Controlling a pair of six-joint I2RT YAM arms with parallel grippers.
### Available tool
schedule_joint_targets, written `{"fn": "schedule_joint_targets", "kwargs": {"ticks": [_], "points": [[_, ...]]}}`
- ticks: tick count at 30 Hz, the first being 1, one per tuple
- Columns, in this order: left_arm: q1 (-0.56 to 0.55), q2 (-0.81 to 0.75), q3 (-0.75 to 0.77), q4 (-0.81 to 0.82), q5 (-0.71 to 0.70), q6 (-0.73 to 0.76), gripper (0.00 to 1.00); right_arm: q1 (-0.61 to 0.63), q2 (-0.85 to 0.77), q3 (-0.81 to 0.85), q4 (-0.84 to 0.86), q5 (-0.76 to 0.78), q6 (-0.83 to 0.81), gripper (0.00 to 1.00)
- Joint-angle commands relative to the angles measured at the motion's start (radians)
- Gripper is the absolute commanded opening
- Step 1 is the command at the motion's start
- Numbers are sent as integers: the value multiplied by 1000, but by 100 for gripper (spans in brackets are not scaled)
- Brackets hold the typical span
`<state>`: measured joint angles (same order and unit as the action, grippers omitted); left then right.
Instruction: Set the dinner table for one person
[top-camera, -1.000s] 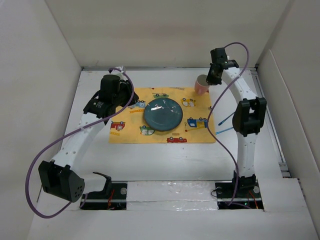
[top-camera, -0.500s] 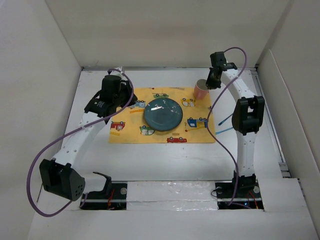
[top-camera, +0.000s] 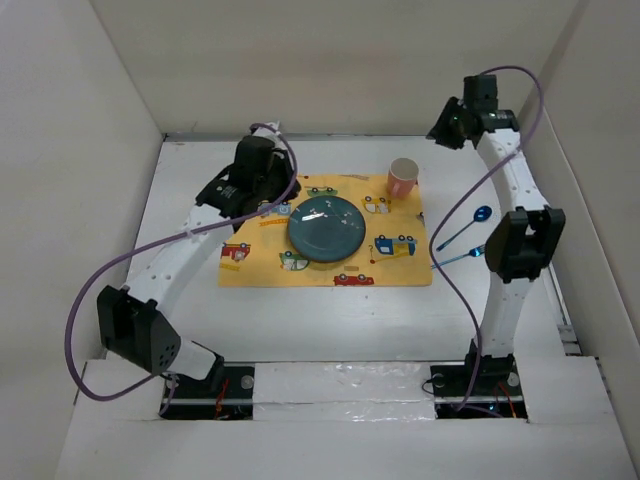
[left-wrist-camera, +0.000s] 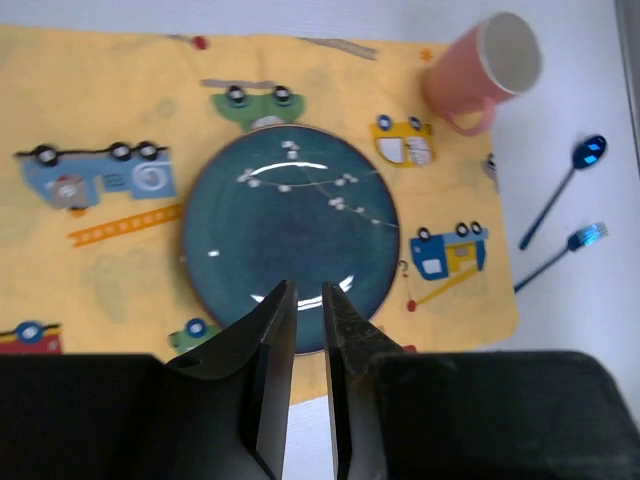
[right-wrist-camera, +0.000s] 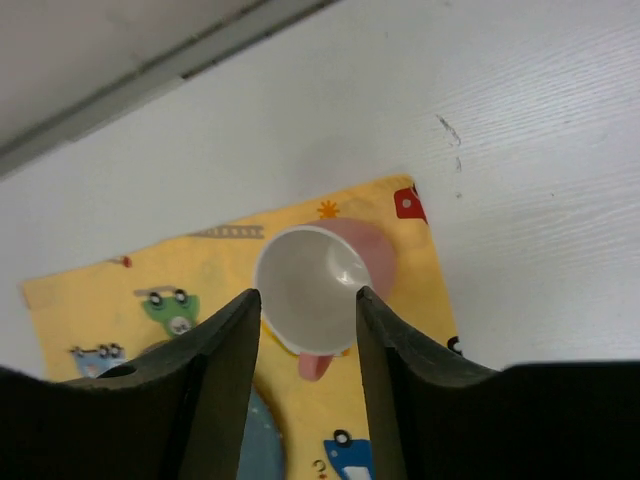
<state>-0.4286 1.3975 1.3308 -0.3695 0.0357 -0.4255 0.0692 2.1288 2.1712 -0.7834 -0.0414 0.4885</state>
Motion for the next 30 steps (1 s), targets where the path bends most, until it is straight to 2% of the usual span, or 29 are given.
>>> {"fn": "schedule_joint_targets", "kwargs": {"ticks": [1, 2, 3, 8, 11, 14, 15, 17, 19, 23, 26, 28, 30], "points": [[-117, 34, 103, 56, -26, 86, 14, -55, -217, -80, 116, -60, 27, 35], [-149, 50, 140, 58, -26, 105, 14, -69, -257, -123, 162, -64, 41, 20], [-221, 90, 159, 66, -60, 123, 15, -95, -339, -170, 188, -67, 47, 0], [-452, 213, 243, 99, -131, 259, 25, -196, -567, -465, 277, -95, 81, 0], [-565, 302, 268, 144, -129, 344, 32, -268, -697, -566, 318, -147, 146, 0], [-611, 418, 333, 152, -54, 367, 36, -307, -699, -493, 310, -225, 188, 0], [-611, 449, 358, 138, -42, 369, 36, -307, -681, -378, 299, -253, 202, 0], [-640, 550, 443, 123, 3, 381, 37, -292, -626, -266, 302, -343, 267, 0], [-650, 616, 496, 116, 10, 402, 39, -275, -607, -167, 384, -415, 330, 1], [-662, 802, 657, 136, 36, 376, 43, -232, -603, -105, 519, -564, 491, 7], [-662, 891, 779, 164, 38, 375, 50, -192, -615, -99, 573, -589, 532, 7], [-662, 995, 902, 159, 59, 366, 52, -161, -632, -108, 578, -577, 527, 7], [-662, 1053, 962, 182, 102, 354, 54, -152, -636, -122, 578, -577, 525, 7]]}}
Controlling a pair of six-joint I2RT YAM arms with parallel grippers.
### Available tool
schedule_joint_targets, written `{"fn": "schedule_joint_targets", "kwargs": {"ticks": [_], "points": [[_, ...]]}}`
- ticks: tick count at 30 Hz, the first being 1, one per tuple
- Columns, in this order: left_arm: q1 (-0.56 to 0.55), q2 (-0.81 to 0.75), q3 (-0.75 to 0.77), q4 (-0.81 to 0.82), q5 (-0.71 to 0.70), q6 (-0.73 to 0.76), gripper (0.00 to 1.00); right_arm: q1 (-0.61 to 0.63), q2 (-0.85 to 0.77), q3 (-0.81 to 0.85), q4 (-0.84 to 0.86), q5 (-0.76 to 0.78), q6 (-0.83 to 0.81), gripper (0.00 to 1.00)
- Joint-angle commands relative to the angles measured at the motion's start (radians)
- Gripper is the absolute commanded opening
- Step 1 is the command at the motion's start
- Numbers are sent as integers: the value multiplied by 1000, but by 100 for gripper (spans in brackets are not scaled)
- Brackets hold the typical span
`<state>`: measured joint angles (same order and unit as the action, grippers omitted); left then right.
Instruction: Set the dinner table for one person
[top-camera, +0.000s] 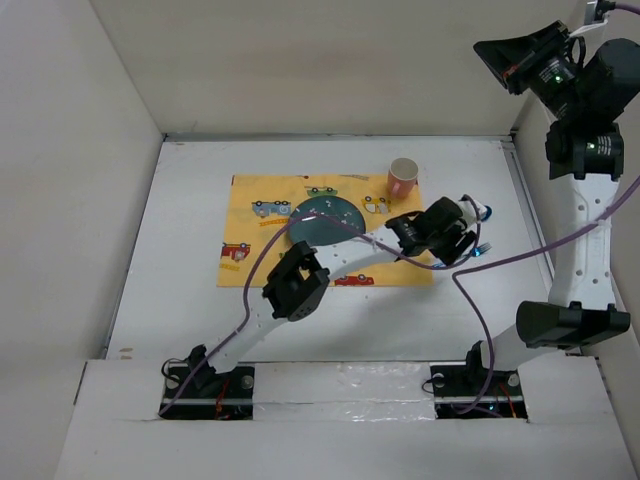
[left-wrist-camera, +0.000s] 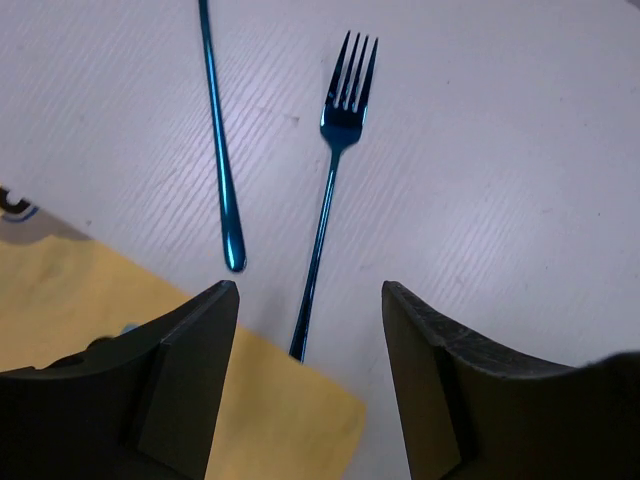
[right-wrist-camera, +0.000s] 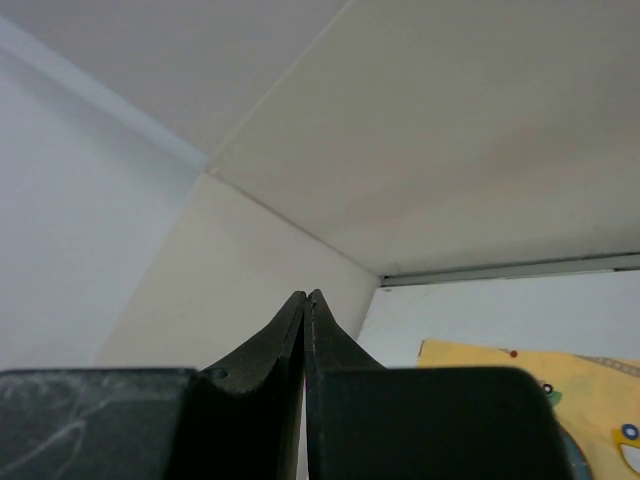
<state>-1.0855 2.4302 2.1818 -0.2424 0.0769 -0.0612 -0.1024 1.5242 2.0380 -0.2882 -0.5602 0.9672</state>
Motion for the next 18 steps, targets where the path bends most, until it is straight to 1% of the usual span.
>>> {"fn": "schedule_joint_targets", "kwargs": {"ticks": [1, 4, 8, 12, 18], "points": [[-14, 64, 127, 77, 70, -15, 56, 32, -33, 5, 78, -61, 47, 7], [-36, 128, 162, 127, 49, -8, 60, 41, -36, -4, 60, -64, 38, 6], [-47, 202, 219, 127, 46, -2, 60, 41, -52, -10, 38, -69, 7, 6], [-47, 240, 225, 144, 55, -9, 59, 52, -67, -42, 44, -83, -4, 5], [-47, 288, 234, 146, 3, -15, 59, 73, -99, -114, 41, -92, -27, 3]]}}
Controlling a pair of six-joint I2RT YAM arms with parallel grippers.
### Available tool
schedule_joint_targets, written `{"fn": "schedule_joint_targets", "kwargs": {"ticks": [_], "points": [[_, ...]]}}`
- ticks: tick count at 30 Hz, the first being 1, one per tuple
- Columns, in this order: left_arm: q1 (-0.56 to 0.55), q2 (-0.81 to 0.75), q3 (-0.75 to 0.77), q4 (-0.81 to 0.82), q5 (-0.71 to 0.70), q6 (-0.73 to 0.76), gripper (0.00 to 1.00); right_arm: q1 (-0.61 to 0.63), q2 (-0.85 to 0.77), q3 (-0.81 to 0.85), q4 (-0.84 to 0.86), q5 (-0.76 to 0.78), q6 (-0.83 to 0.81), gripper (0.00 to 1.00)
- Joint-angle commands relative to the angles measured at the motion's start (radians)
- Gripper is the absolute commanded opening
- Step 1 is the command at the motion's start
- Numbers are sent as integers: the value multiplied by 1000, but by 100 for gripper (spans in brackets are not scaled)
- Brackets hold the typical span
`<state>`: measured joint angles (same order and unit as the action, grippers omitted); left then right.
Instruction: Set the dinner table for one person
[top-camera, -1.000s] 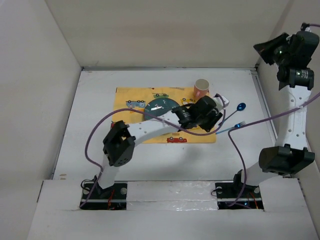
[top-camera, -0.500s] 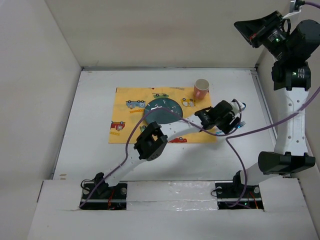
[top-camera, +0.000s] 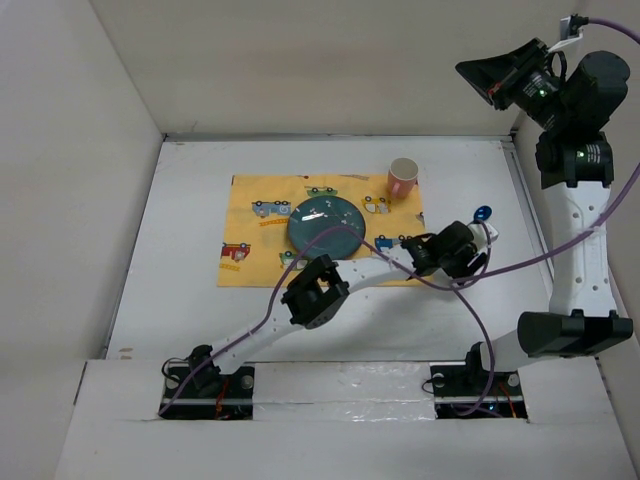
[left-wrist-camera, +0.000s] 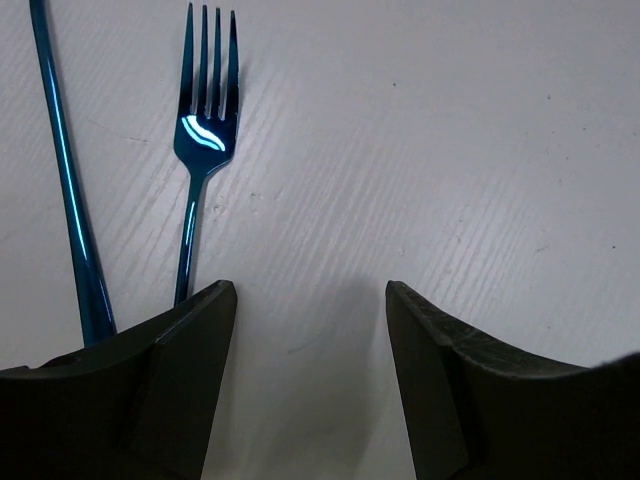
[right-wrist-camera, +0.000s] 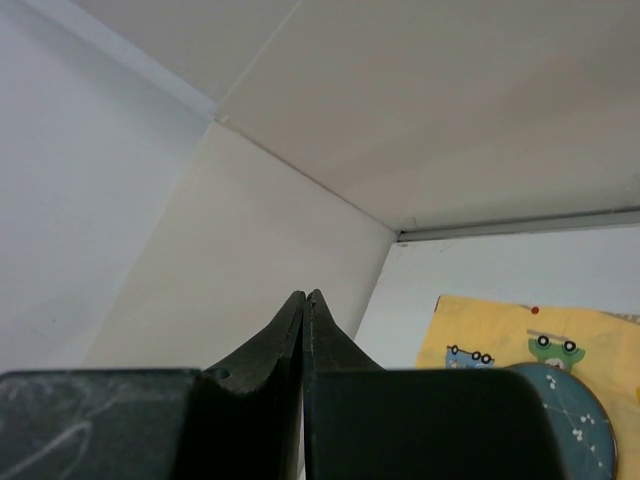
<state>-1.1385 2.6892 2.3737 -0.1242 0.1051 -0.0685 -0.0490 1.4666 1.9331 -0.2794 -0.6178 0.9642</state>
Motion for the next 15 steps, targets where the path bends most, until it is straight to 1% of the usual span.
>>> {"fn": "schedule_joint_targets", "kwargs": {"ticks": [1, 3, 6, 7, 8, 9, 10, 11, 14, 15], "points": [[6, 27, 41, 26, -31, -8, 59, 31, -51, -16, 29, -31, -28, 3], [6, 23, 29, 35, -31, -4, 59, 31, -52, -22, 19, -30, -44, 2], [6, -23, -13, 61, -15, 6, 52, 31, -51, -17, 9, -28, -51, 2], [6, -75, -37, 79, -12, 6, 51, 31, -48, -11, -4, -28, -56, 1], [6, -104, -94, 99, -7, 4, 51, 31, -45, -5, -10, -20, -68, 2], [6, -133, -120, 154, -2, -2, 52, 31, -43, 3, -14, -17, -71, 2], [6, -156, -137, 173, -2, -1, 52, 31, -37, 6, -18, -17, -71, 1], [6, -170, -124, 181, -10, 1, 52, 31, -28, 9, -20, -26, -71, 1], [6, -120, -21, 130, -48, 33, 53, 31, -19, 17, -18, -30, -74, 1], [6, -112, -15, 127, -53, 41, 54, 40, -14, 18, -20, -30, -76, 1]]}}
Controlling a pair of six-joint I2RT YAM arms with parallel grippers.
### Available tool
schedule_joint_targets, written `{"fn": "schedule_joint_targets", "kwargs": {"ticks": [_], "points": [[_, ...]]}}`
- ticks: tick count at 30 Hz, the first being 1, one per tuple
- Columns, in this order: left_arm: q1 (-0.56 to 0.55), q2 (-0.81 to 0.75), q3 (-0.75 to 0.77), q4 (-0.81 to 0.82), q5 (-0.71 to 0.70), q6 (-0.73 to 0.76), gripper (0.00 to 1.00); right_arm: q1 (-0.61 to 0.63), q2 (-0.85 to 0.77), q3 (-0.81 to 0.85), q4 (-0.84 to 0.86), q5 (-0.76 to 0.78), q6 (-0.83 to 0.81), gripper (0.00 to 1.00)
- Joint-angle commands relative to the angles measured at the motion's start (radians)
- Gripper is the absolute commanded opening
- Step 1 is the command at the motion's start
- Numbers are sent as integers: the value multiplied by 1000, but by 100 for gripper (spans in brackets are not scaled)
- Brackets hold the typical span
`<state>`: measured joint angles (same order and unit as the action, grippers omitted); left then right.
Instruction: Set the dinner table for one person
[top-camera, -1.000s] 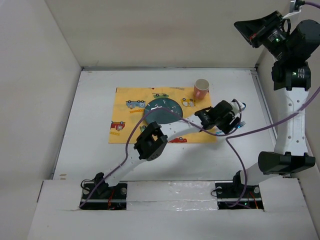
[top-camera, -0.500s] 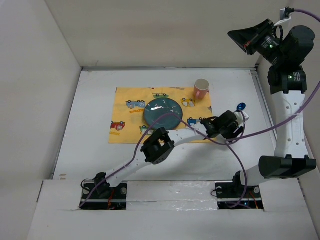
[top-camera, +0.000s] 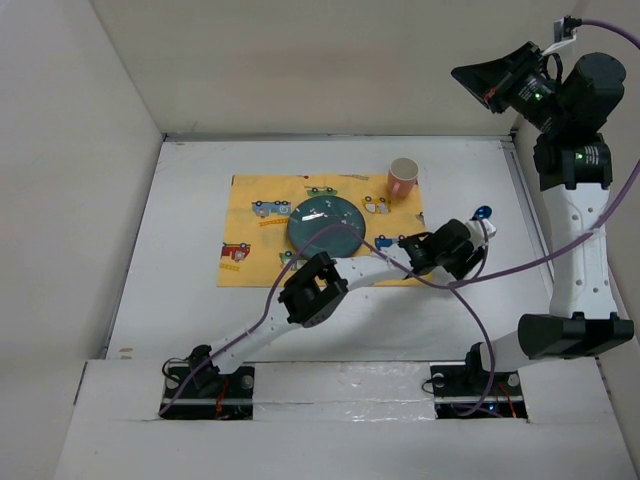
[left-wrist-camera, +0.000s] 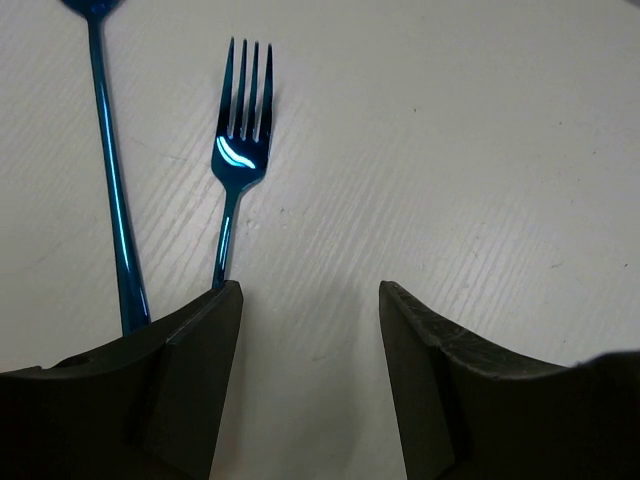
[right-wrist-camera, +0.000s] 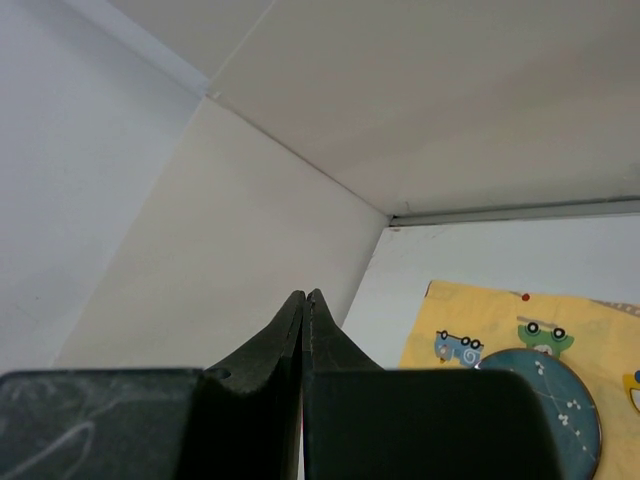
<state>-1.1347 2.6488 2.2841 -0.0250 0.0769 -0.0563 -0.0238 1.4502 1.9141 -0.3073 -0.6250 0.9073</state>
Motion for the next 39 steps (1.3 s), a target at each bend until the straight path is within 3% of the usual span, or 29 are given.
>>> {"fn": "schedule_joint_targets", "kwargs": {"ticks": [1, 8, 21, 35, 39], "points": [[3, -66, 74, 34, -23, 29, 54, 15, 4, 37, 4, -22, -21, 1], [23, 14, 103, 43, -40, 12, 56, 15, 13, 34, 0, -16, -31, 1], [55, 118, 156, 1, 61, 6, 57, 33, 47, 83, -21, -22, -31, 0], [46, 57, 14, -58, 90, -34, 25, 13, 29, 66, 13, -31, -18, 0], [36, 56, 14, -98, 66, -34, 0, -8, 18, 63, 22, -38, -7, 0]]}}
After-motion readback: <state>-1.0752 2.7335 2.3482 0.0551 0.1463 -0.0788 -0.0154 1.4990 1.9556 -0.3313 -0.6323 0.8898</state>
